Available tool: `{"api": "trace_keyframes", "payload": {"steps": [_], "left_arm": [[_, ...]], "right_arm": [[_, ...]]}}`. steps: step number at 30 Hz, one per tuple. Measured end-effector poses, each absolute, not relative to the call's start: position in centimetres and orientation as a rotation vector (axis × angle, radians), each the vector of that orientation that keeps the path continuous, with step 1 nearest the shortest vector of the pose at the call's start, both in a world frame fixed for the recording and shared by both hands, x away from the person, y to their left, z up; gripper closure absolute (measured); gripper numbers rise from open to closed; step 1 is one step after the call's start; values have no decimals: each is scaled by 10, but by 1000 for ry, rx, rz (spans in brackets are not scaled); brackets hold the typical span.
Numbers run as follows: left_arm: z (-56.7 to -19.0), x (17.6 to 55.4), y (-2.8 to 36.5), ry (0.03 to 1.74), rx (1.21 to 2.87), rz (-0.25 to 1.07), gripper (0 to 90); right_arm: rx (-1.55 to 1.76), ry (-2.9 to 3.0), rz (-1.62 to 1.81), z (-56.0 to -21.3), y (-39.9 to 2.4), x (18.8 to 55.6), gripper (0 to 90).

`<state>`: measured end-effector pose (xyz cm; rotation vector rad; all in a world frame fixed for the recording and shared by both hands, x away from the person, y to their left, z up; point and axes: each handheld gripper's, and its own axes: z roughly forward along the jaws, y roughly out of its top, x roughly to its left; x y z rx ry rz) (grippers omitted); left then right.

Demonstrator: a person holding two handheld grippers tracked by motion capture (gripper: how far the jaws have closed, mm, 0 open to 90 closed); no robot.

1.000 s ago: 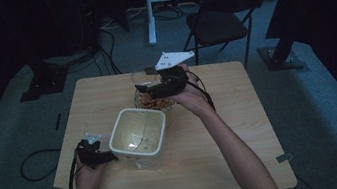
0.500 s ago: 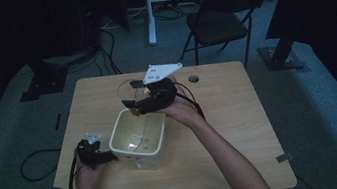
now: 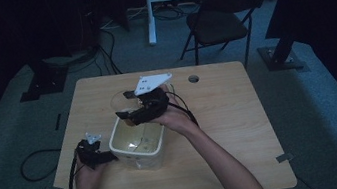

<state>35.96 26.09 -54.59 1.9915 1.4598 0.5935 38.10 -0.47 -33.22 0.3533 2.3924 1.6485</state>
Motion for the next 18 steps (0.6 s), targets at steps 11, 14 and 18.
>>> {"api": "trace_keyframes", "payload": {"steps": [11, 14, 18], "left_arm": [[-546, 360, 261, 1458, 1994, 591, 32], [-546, 360, 261, 1459, 1994, 591, 32], [-546, 360, 261, 1459, 1994, 591, 32]], "right_arm": [[395, 2423, 1741, -337, 6, 383, 123], [384, 2400, 1752, -335, 4, 380, 129], [418, 2350, 1756, -333, -6, 380, 135]]}}
